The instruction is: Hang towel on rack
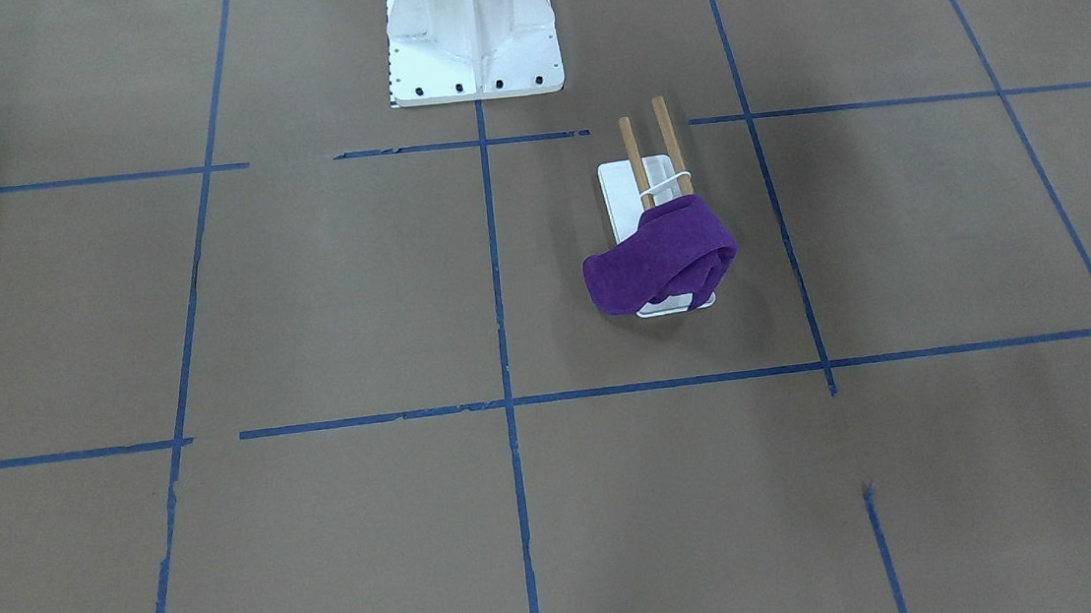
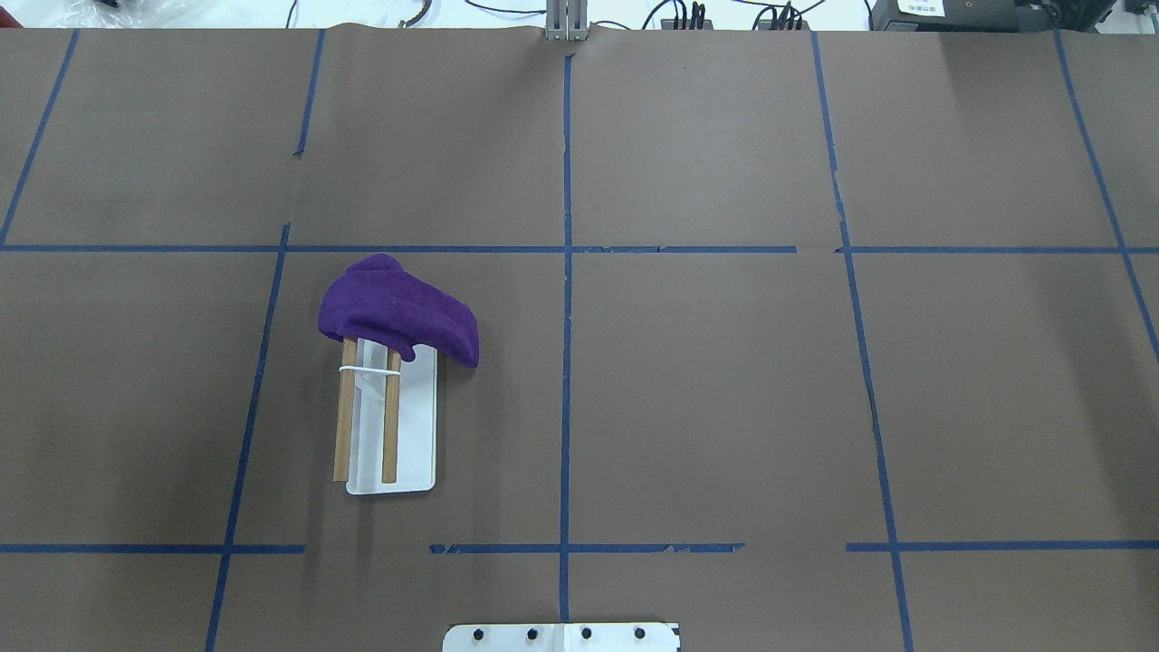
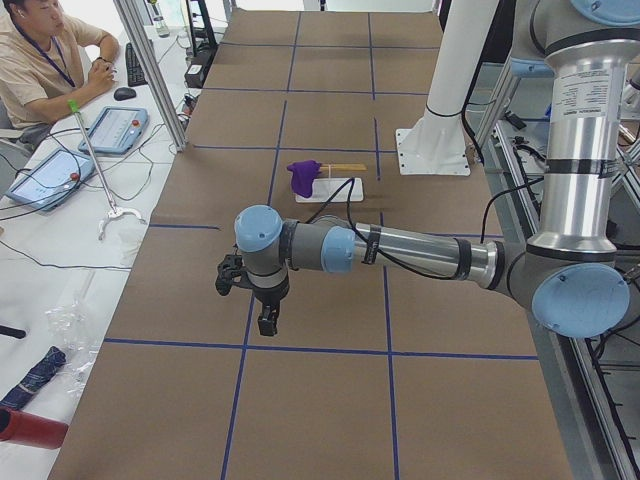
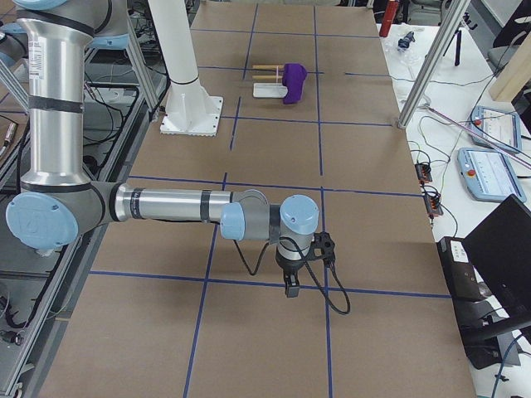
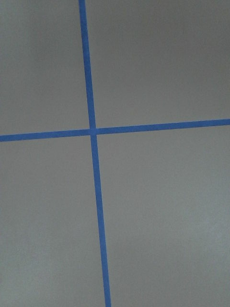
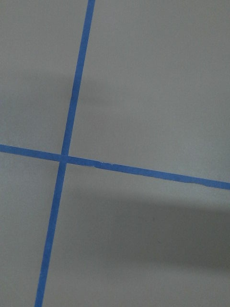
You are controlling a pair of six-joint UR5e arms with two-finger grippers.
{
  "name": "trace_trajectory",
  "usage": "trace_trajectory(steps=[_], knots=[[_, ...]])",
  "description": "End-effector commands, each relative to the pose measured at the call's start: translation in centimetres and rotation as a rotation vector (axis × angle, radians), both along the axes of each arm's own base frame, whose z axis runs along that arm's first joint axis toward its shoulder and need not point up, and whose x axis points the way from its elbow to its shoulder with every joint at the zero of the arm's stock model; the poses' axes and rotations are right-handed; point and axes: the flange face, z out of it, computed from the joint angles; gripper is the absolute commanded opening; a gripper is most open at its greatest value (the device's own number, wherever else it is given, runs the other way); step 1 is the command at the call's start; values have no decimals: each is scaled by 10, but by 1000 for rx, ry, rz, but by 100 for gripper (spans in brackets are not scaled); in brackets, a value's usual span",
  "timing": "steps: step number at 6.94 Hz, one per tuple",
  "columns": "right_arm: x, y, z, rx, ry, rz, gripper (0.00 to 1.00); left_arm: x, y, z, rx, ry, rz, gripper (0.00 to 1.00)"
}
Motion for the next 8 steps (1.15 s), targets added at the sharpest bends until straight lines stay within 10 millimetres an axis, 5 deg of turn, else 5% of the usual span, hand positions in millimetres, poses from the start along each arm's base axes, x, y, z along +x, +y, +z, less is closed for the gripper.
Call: trace_trajectory(steps=[1,8], knots=[[0,0,0,0,0,1,100,0,2,-4,3,13,-6,100],[-3,0,-5,2,-40,2,100,-1,13,-2,-6,5,-8,100]])
